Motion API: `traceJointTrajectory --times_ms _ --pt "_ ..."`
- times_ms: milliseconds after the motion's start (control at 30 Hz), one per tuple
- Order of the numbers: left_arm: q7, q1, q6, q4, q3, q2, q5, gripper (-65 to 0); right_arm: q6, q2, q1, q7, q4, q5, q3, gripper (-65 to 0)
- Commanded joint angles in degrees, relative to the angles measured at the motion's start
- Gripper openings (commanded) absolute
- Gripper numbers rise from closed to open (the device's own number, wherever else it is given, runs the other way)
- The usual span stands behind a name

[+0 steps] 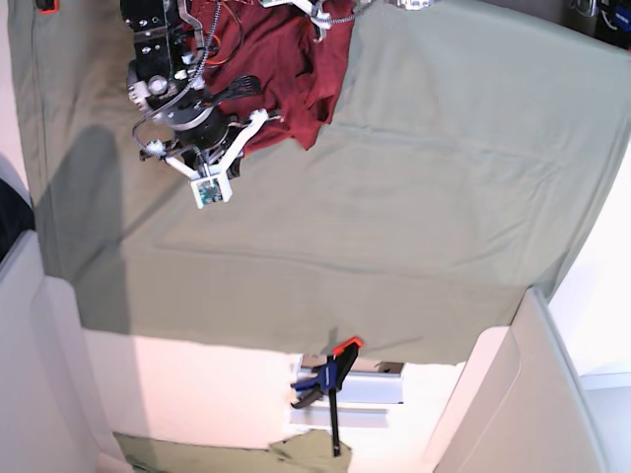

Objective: Fold the T-shirt properly
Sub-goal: 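Fold the gripped shirt edge with the right gripper over the bundle, then grasp the shirt with both grippers and fold it into a compact bundle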

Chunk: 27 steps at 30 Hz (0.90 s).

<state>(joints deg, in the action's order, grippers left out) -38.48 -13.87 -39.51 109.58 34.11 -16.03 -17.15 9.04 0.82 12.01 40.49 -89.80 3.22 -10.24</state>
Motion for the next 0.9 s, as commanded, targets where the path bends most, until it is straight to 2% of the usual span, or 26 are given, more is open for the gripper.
traceJointTrajectory --times_ms 0,100,267,333,400,500,700,867 --pt "1.4 0.8 -0.5 -0.4 0.1 0.4 -1.0 -65.0 -0.1 0.2 2.7 -1.4 1.2 0.0 0.0 -65.0" --pt "3.5 1.7 -0.5 -3.5 0.1 0.5 0.4 -65.0 -0.1 0.2 6.6 -1.6 7.0 0.0 0.0 -65.0" --pt "6.8 2.6 -0.5 -6.2 0.0 0.5 7.5 -65.0 0.0 0.1 9.5 -1.5 12.7 0.0 0.0 -65.0" --pt "6.8 4.1 1.3 -6.8 0.0 0.3 11.8 -65.0 0.0 0.1 9.4 -1.5 13.2 0.0 0.0 -65.0" --pt "6.9 6.2 4.5 -7.5 -0.1 -0.3 14.0 -65.0 -0.1 0.0 9.2 -1.4 13.2 0.0 0.0 -65.0" --pt "7.0 9.4 6.8 -8.4 -0.1 -2.3 14.2 -65.0 -0.1 0.0 9.1 -1.1 13.2 -0.1 0.0 -65.0" --pt "7.0 13.0 7.0 -12.3 -0.1 -5.7 15.6 -65.0 -0.1 -0.1 9.2 -1.0 13.2 0.0 0.0 -65.0" --pt "7.1 15.1 7.0 -14.8 -0.1 -9.2 15.5 -65.0 -0.1 -2.0 9.2 -1.3 13.2 -0.2 0.0 -65.0"
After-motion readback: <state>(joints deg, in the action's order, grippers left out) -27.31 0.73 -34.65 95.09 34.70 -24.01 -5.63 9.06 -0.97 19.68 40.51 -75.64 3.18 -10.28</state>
